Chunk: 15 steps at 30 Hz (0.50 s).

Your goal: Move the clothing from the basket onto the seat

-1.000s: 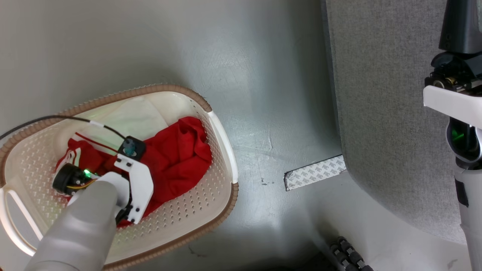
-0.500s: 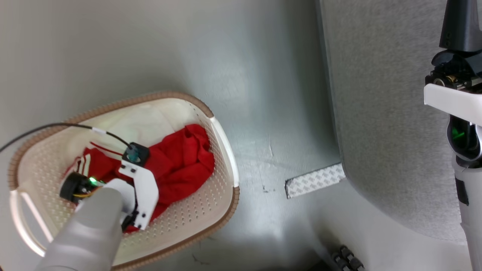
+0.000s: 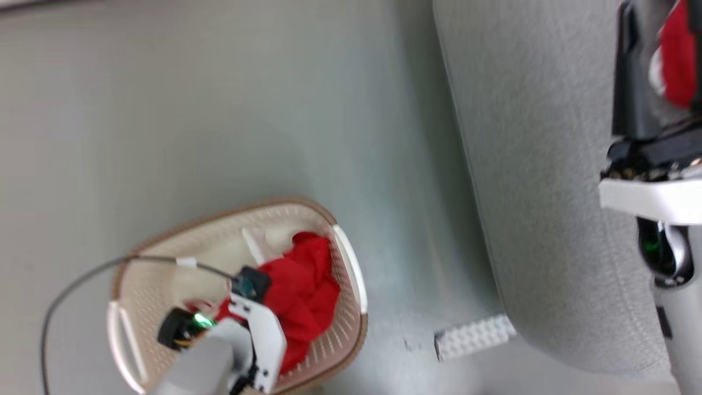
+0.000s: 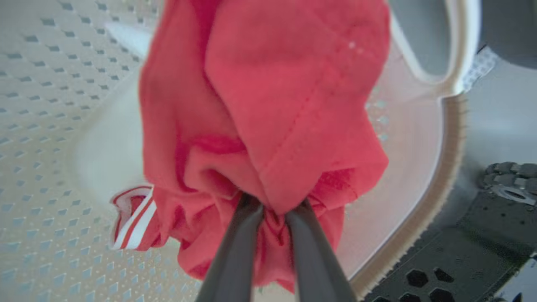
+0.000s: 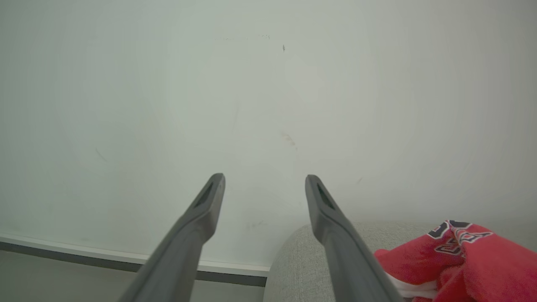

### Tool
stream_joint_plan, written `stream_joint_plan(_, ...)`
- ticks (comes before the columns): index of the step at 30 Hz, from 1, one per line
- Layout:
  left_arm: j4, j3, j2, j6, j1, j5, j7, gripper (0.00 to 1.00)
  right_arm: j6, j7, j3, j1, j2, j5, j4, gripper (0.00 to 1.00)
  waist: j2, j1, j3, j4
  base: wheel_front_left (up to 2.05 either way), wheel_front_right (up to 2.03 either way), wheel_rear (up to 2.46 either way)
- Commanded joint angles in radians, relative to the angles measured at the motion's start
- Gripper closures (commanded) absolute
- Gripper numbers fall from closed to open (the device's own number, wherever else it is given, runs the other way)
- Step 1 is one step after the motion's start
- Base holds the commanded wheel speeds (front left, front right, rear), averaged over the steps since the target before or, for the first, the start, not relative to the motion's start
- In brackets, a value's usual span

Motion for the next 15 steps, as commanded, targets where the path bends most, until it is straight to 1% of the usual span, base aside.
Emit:
stream_joint_plan(1,-0.007,-0.008,-0.004,0.002,0.024,-0.012,-0.018,1.00,0.000,-0.003,-0.001,0.023,-0.012,0.000,0.009,0.00,0.0000,0.0000,-0.127,0.048,0.00,0.00,0.00)
stream_joint_plan(8,-0.067,-0.057,-0.021,0.002,0.109,-0.090,-0.127,1.00,0.000,-0.003,0.016,0.136,-0.041,0.015,0.068,0.00,0.0000,0.0000,-0.316,0.110,0.00,0.00,0.00)
stream_joint_plan(15,-0.132,-0.115,-0.012,0.002,0.158,-0.148,-0.205,1.00,0.000,-0.002,0.021,0.235,-0.051,0.034,0.110,0.00,0.0000,0.0000,-0.460,0.164,0.00,0.00,0.00)
